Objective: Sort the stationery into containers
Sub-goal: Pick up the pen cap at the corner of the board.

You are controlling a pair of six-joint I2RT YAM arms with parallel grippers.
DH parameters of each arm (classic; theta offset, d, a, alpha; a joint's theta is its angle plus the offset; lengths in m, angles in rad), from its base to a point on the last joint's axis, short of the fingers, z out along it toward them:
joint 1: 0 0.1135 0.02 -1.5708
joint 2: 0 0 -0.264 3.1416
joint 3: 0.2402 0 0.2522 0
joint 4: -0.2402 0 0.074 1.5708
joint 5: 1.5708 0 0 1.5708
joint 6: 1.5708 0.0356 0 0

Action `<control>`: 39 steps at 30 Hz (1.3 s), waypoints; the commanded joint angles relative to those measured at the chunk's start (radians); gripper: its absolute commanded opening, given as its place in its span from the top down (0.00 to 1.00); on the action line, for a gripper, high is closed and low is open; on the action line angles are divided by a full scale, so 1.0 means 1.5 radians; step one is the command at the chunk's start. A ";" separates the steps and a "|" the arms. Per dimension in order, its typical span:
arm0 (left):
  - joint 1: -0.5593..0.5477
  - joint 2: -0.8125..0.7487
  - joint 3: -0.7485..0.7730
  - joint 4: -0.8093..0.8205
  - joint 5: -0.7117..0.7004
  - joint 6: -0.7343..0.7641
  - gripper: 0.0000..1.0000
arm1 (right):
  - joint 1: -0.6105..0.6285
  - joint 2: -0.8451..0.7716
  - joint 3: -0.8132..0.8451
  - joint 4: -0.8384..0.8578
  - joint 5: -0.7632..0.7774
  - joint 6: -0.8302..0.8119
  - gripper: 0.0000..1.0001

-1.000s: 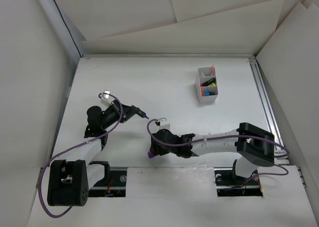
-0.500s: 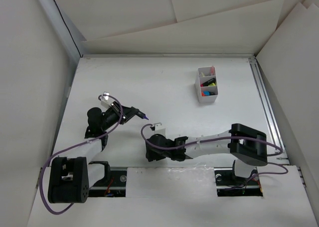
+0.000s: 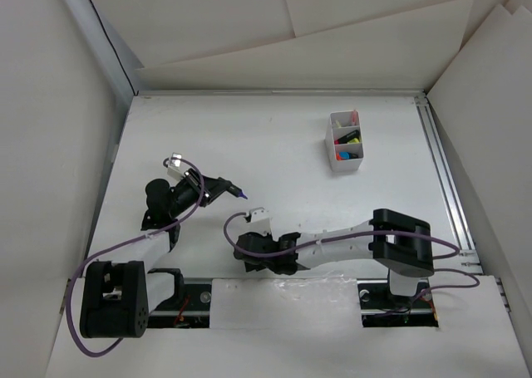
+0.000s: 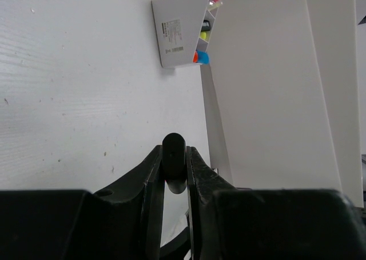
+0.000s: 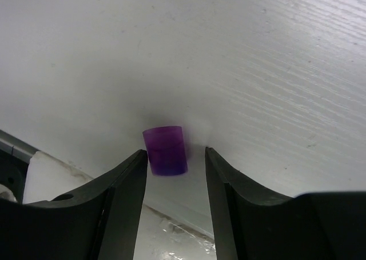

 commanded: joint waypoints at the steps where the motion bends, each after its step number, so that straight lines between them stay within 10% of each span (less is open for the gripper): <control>1: 0.002 0.000 -0.001 0.031 0.005 0.012 1.00 | 0.006 0.008 0.021 -0.064 0.045 -0.005 0.49; 26: 0.002 0.058 -0.022 0.101 0.026 -0.033 1.00 | 0.053 0.053 0.040 -0.093 0.082 -0.025 0.60; 33: 0.002 0.051 -0.028 0.098 0.033 -0.039 1.00 | 0.053 0.067 0.047 -0.106 0.096 -0.025 0.46; 39: 0.002 0.030 -0.021 0.071 0.041 -0.033 1.00 | 0.053 0.042 0.031 -0.106 0.121 -0.007 0.77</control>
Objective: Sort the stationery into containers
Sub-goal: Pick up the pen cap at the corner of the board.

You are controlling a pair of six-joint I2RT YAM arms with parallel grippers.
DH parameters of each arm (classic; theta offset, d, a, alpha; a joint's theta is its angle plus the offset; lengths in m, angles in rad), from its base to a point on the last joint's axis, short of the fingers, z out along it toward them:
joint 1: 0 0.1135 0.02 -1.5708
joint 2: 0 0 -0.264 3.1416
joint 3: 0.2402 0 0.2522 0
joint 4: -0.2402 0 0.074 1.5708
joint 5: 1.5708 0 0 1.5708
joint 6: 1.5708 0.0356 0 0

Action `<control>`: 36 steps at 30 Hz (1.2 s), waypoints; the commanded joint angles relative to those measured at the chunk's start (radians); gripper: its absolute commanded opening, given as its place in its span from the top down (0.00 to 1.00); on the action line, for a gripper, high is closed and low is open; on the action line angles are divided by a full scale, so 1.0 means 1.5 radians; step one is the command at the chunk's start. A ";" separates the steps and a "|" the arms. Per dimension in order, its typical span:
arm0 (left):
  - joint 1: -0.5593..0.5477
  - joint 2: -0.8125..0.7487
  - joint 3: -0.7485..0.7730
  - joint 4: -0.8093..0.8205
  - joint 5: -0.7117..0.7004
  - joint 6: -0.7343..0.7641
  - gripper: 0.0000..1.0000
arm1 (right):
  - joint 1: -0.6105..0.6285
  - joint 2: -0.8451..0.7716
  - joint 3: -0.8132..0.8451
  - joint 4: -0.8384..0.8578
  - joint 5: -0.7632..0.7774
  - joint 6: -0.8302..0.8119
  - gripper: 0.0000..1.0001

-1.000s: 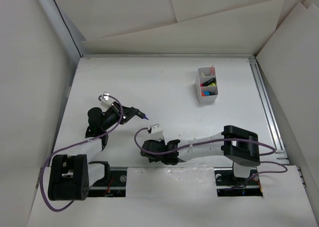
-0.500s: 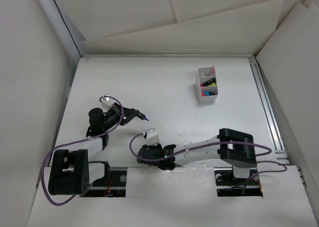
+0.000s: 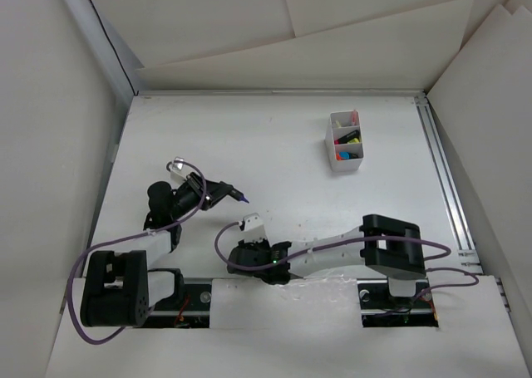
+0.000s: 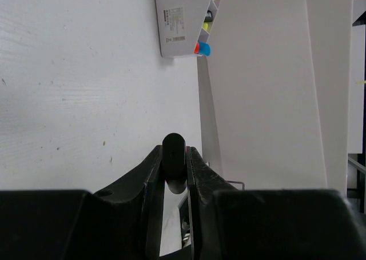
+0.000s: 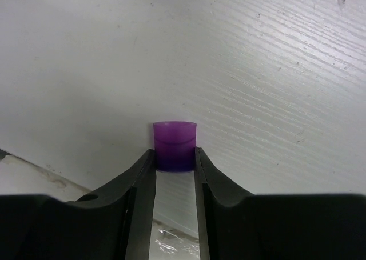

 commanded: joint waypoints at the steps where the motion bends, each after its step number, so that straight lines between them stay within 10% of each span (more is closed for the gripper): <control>1: 0.002 -0.019 0.003 0.014 0.028 0.003 1.00 | 0.005 -0.008 -0.026 -0.039 0.021 0.019 0.78; 12: 0.002 0.038 -0.019 0.163 0.232 -0.153 1.00 | -0.007 -0.354 -0.160 0.058 -0.016 -0.174 0.75; 26: 0.002 0.043 -0.027 0.202 0.329 -0.191 1.00 | -0.019 -0.378 -0.107 0.091 -0.098 -0.268 0.78; 36: -0.004 -0.016 0.025 -0.035 0.337 -0.018 1.00 | -0.038 -0.372 -0.087 0.121 -0.143 -0.283 0.79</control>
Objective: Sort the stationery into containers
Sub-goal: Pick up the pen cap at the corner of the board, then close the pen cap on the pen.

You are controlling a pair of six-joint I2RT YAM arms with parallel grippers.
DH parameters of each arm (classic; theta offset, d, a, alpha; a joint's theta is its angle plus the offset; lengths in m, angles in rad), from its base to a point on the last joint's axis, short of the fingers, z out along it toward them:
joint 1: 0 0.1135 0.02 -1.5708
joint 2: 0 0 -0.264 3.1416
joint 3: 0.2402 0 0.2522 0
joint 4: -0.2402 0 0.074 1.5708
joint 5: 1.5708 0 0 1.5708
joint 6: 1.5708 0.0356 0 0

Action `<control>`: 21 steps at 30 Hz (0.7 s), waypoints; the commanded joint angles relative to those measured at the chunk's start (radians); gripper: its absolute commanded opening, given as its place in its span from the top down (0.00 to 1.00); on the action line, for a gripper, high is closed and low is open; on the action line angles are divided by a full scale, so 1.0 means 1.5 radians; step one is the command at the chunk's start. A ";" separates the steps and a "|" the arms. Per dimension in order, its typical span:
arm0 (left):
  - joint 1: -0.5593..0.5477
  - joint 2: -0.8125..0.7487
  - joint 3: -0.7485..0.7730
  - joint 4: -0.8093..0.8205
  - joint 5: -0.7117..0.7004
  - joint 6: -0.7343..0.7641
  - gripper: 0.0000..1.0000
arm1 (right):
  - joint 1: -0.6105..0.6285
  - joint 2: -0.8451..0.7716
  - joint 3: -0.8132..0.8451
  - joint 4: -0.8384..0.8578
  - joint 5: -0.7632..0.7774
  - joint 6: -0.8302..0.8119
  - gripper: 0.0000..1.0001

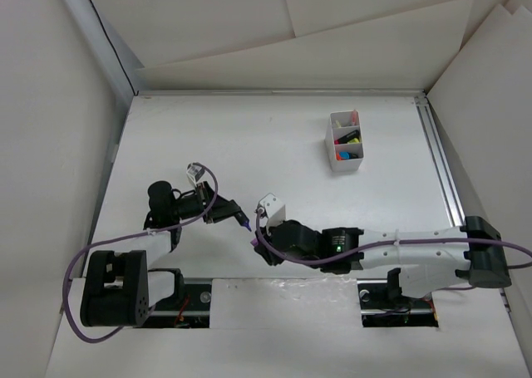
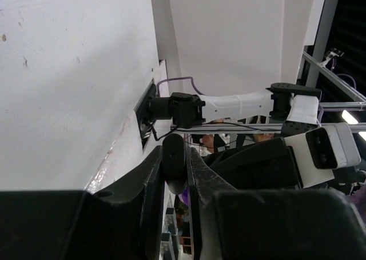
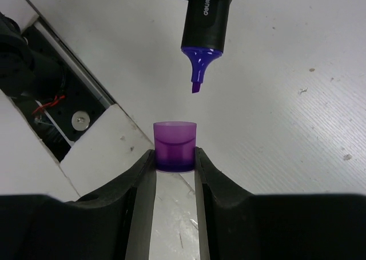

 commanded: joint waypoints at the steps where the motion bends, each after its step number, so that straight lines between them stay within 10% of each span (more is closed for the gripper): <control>1: -0.002 -0.015 0.024 -0.036 0.024 0.058 1.00 | -0.011 -0.010 0.034 0.050 -0.027 -0.012 0.79; 21: -0.002 -0.034 0.012 0.024 0.024 0.025 1.00 | -0.039 0.023 0.027 0.075 -0.096 0.002 0.81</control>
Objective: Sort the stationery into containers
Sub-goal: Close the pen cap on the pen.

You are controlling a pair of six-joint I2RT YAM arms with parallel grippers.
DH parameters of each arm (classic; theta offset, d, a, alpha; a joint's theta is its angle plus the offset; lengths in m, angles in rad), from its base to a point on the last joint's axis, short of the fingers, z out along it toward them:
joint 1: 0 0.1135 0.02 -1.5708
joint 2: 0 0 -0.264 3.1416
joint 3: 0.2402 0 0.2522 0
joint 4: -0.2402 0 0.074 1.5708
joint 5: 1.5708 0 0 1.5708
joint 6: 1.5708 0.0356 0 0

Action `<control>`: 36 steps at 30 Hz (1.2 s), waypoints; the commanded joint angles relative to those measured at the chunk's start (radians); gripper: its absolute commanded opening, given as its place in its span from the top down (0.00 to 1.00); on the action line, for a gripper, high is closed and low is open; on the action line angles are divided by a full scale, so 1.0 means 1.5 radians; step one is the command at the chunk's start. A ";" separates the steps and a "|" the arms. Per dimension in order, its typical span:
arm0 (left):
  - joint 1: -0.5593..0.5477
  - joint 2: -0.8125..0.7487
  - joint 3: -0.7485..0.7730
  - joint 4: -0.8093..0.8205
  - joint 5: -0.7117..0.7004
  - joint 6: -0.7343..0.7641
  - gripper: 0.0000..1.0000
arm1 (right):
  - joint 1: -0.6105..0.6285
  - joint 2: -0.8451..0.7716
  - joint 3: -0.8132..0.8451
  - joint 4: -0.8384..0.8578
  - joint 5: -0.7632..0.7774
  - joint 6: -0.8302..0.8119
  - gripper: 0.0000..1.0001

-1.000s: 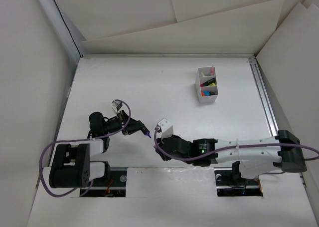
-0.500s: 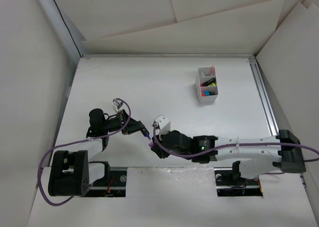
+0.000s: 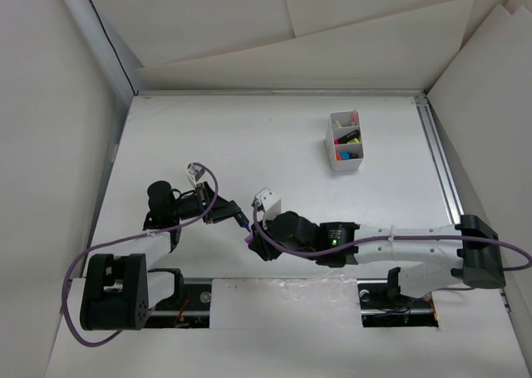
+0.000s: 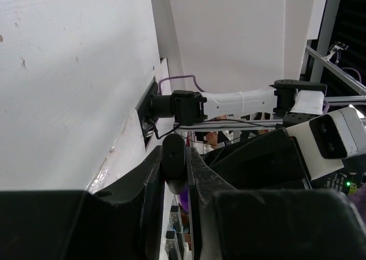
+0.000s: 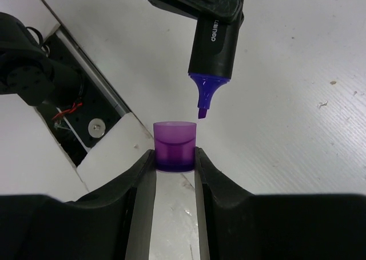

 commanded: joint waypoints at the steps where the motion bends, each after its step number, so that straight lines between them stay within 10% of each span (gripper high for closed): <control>1: -0.002 -0.017 0.007 0.054 0.016 -0.013 1.00 | 0.000 0.003 0.019 0.018 -0.023 0.010 0.81; 36: -0.008 -0.036 0.022 -0.052 0.004 0.061 1.00 | 0.000 0.064 0.098 -0.082 0.063 -0.016 0.83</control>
